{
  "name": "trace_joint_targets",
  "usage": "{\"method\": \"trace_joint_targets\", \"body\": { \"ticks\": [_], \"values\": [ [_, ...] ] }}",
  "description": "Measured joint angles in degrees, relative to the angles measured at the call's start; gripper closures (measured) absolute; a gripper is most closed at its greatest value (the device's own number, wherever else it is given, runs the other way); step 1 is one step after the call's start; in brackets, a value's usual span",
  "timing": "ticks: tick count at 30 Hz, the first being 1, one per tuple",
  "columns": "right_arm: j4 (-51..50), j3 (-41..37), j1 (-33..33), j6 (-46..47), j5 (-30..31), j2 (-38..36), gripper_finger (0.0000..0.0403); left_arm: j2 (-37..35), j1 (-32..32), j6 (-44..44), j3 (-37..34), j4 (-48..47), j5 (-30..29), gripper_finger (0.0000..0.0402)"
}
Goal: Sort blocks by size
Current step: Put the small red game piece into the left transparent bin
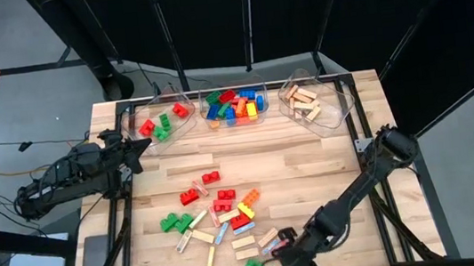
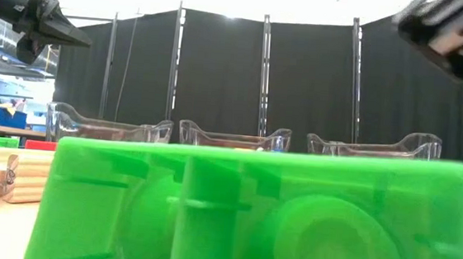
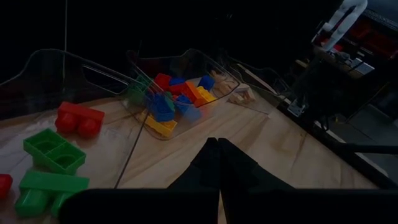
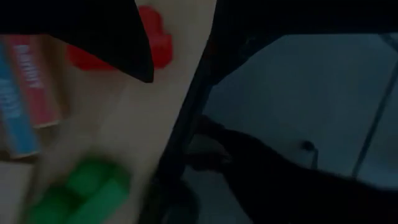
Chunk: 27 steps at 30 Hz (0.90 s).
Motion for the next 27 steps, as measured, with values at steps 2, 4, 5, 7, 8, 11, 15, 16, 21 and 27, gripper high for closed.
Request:
{"method": "trace_joint_targets", "body": {
  "ticks": [2, 4, 5, 7, 8, 11, 15, 16, 21, 27],
  "values": [
    [0.33, -0.04, 0.92, -1.96, -0.07, 1.09, 0.0238, 0.00, 0.00, 0.00, 0.00, -0.02, -0.01, 0.0400],
    [0.65, -0.04, 1.63, -3.45, 0.16, 2.05, 0.0238, 0.04, 0.00, 0.00, 0.00, -0.08, 0.01, 0.0400],
    [0.64, -0.04, 1.83, -3.89, 0.14, 2.75, 0.0238, 0.05, 0.02, 0.00, 0.00, -0.08, 0.01, 0.0399],
    [1.18, -0.04, 1.94, -4.65, 0.15, 4.11, 0.0238, 0.17, 0.02, 0.00, 0.00, -0.07, 0.01, 0.0400],
    [1.64, 0.09, 1.91, -5.02, 0.16, 4.61, 0.0238, 0.19, 0.00, 0.00, 0.00, -0.19, 0.02, 0.0400],
    [0.62, -0.04, 1.83, -7.91, 1.27, 5.81, 0.0238, 0.19, 0.00, 0.00, 0.00, -0.06, 0.01, 0.0400],
    [-6.44, -0.02, 1.83, -9.79, 7.17, 6.02, 0.0238, 0.21, 0.02, 0.00, 0.00, -0.04, 0.01, 0.0400],
    [-9.02, -0.04, 1.65, -9.62, 8.00, 6.15, 0.0238, 0.22, 0.00, 0.00, 0.00, -0.09, 0.01, 0.0400],
    [-15.92, -0.79, 0.23, -9.19, 7.94, 5.99, 0.0238, 0.19, 0.00, 0.00, 0.00, 0.07, -0.01, 0.0400],
    [-18.44, -1.03, -0.45, -9.82, 8.36, 5.50, 0.0245, 0.19, 0.02, 0.00, 0.00, 0.01, -0.01, 0.0400]
  ]
}}
